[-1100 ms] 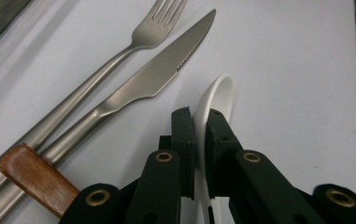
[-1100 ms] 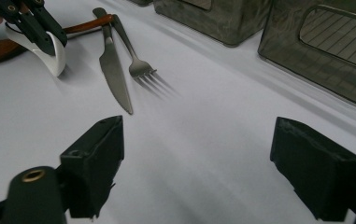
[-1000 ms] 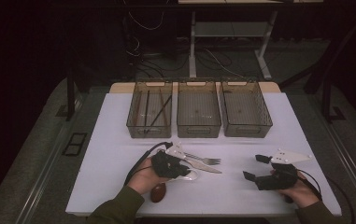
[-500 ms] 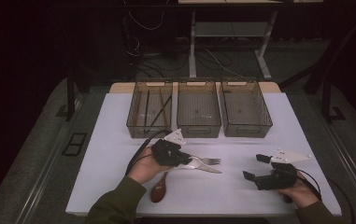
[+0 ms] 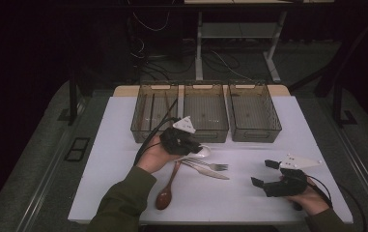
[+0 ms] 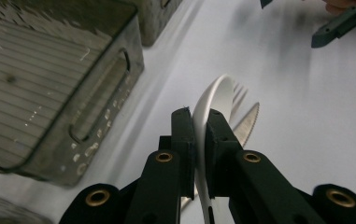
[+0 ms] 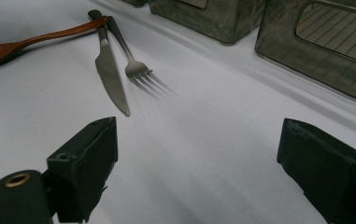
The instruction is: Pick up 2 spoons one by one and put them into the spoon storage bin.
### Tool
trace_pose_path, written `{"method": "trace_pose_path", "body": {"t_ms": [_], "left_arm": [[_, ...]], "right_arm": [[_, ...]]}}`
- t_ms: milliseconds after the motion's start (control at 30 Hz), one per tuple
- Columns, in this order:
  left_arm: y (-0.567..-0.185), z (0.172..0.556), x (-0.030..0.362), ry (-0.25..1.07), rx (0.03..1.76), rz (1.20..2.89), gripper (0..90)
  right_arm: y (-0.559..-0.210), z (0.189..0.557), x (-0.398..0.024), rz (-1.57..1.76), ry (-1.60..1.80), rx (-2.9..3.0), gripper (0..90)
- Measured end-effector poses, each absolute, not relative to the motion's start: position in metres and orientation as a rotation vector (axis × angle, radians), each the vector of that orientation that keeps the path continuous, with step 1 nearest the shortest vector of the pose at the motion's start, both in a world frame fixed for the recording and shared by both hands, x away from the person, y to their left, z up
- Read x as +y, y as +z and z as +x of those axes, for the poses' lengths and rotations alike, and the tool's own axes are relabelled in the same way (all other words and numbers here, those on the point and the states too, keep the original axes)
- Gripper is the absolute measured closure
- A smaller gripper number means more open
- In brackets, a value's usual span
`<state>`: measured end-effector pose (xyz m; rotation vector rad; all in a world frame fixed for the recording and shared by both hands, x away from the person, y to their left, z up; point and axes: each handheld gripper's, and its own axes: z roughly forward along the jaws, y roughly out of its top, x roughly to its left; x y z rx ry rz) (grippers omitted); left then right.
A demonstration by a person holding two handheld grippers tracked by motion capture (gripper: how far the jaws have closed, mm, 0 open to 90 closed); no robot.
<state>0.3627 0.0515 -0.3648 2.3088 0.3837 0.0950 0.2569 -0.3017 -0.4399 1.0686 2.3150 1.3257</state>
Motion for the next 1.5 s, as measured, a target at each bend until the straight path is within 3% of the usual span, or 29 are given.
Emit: {"method": "trace_pose_path", "body": {"t_ms": [900,1500], "left_arm": [[-0.340,0.426,0.014,0.191,0.342,2.281,82.9],[-0.352,0.468,-0.012,0.214,0.340,2.307,82.9]], "right_arm": [[-0.441,0.258,-0.302,1.068,1.327,2.315,12.3],[-0.441,0.258,-0.303,1.068,1.330,2.320,12.3]]}}
